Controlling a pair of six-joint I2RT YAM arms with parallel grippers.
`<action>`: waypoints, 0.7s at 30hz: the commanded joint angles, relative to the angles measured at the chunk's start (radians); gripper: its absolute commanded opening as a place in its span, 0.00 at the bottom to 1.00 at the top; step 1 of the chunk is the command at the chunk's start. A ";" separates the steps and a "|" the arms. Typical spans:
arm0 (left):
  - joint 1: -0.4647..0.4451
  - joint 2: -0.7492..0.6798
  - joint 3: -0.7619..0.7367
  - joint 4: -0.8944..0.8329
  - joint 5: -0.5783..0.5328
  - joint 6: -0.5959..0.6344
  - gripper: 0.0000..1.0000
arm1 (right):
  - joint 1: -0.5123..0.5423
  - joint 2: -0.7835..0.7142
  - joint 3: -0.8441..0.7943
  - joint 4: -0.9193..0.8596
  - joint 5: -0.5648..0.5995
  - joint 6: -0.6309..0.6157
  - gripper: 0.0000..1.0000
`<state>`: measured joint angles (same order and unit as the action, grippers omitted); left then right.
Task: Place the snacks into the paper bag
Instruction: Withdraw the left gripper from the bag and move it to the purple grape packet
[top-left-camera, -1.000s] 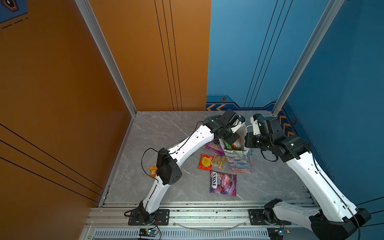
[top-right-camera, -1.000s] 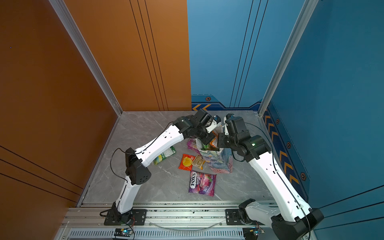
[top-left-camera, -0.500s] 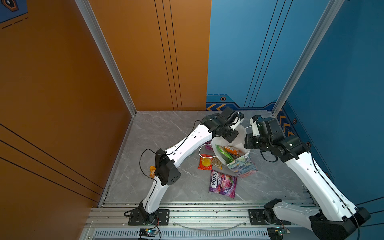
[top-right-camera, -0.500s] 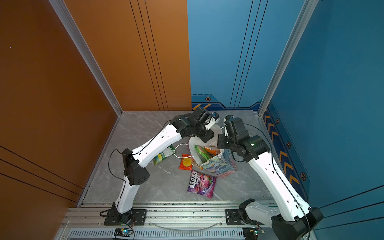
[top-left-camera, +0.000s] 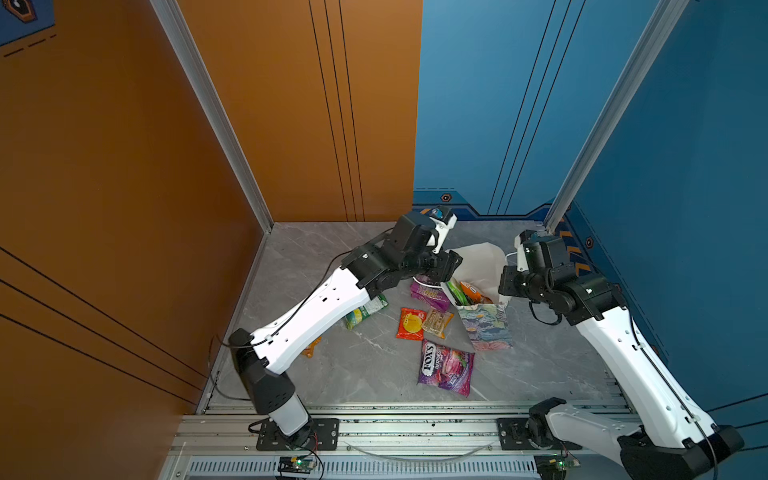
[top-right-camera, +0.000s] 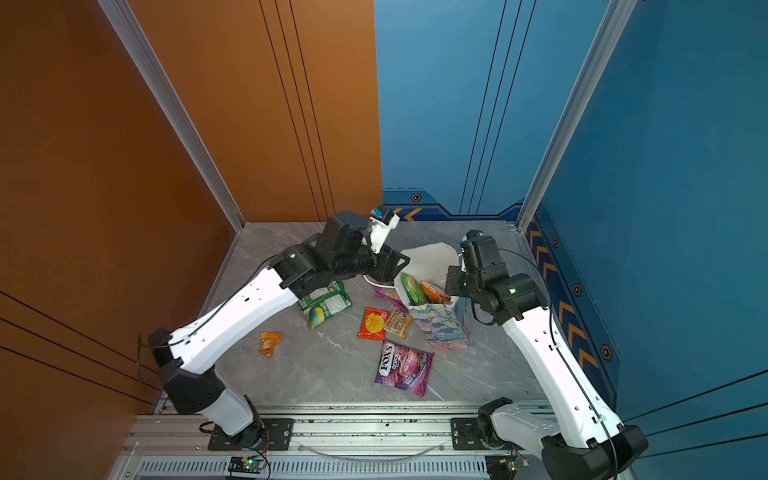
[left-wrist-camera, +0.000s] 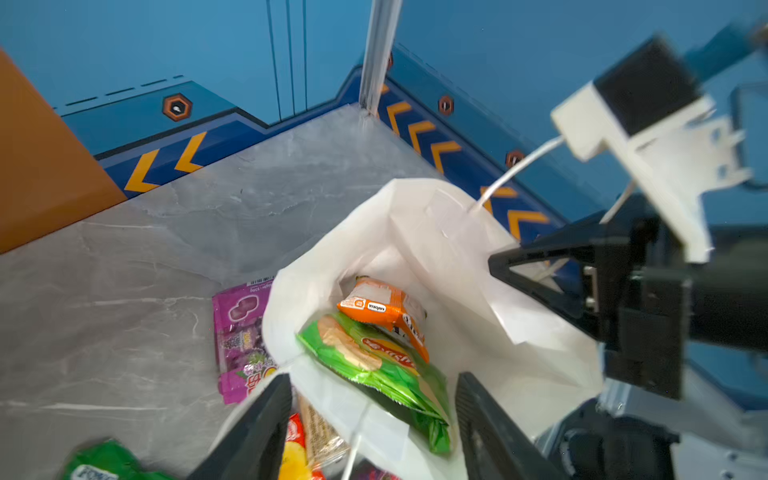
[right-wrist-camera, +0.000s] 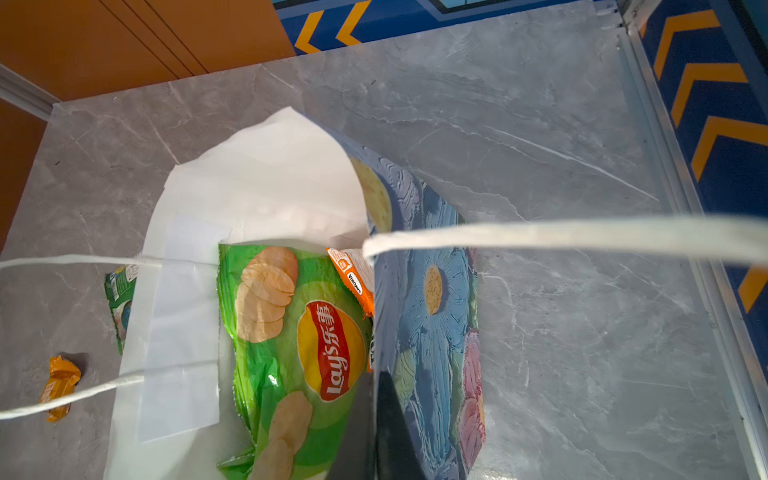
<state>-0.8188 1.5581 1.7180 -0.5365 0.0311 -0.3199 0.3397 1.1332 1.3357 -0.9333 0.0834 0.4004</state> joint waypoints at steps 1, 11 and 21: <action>0.128 -0.111 -0.148 0.204 0.045 -0.285 0.66 | -0.031 -0.032 -0.024 0.043 0.005 0.021 0.01; 0.345 -0.187 -0.393 0.188 0.056 -0.481 0.69 | -0.090 -0.065 -0.070 0.054 -0.036 0.029 0.01; 0.302 -0.024 -0.495 0.242 0.076 -0.588 0.85 | -0.108 -0.097 -0.117 0.071 -0.052 0.033 0.01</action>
<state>-0.4911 1.5013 1.2533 -0.3393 0.0807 -0.8516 0.2424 1.0534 1.2392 -0.8936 0.0448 0.4202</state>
